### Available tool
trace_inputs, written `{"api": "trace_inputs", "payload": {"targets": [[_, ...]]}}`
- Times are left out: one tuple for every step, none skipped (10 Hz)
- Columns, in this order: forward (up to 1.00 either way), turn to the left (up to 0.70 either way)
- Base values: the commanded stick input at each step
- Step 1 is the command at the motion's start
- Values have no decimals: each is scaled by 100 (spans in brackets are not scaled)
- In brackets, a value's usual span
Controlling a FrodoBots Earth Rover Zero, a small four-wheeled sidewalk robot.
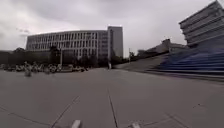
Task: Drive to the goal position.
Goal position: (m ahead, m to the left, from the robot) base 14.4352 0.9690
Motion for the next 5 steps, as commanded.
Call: {"api": "trace_inputs", "payload": {"targets": [[70,0],[70,0],[70,0],[70,0],[70,0]]}}
